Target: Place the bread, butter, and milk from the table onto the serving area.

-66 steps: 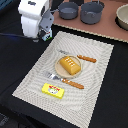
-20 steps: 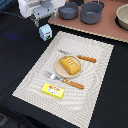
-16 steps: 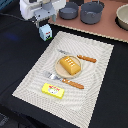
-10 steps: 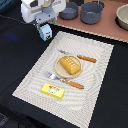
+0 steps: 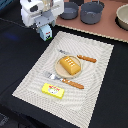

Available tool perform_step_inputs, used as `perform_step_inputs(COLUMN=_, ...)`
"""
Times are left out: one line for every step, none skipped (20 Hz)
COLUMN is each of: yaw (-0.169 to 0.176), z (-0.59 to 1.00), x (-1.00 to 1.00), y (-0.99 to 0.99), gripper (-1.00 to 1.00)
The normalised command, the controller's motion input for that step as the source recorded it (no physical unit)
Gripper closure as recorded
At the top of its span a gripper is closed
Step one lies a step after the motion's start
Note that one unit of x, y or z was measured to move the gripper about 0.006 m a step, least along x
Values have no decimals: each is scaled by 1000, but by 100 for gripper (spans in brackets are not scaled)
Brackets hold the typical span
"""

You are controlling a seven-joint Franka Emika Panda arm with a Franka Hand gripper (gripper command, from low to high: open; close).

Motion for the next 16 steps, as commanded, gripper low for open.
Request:
perform_step_inputs(yaw=30, z=-320, x=-274, y=0, gripper=-100)
perform_step_inputs(yaw=28, z=-311, x=-260, y=0, gripper=-100)
perform_step_inputs(yaw=28, z=-291, x=-246, y=0, gripper=-100)
perform_step_inputs(yaw=27, z=-263, x=-254, y=0, gripper=-100)
perform_step_inputs(yaw=27, z=-214, x=-197, y=0, gripper=-100)
perform_step_inputs(yaw=5, z=-194, x=-100, y=9, gripper=100)
perform_step_inputs(yaw=0, z=-146, x=-83, y=34, gripper=100)
perform_step_inputs(yaw=0, z=-131, x=-100, y=9, gripper=100)
perform_step_inputs(yaw=0, z=-137, x=-100, y=11, gripper=100)
perform_step_inputs(yaw=0, z=-149, x=-94, y=29, gripper=100)
perform_step_inputs(yaw=0, z=-131, x=-86, y=49, gripper=100)
perform_step_inputs(yaw=0, z=-149, x=-111, y=31, gripper=100)
perform_step_inputs(yaw=0, z=-140, x=-103, y=29, gripper=100)
perform_step_inputs(yaw=0, z=-71, x=-71, y=49, gripper=100)
perform_step_inputs(yaw=0, z=-26, x=-37, y=80, gripper=100)
perform_step_inputs(yaw=0, z=0, x=-11, y=91, gripper=100)
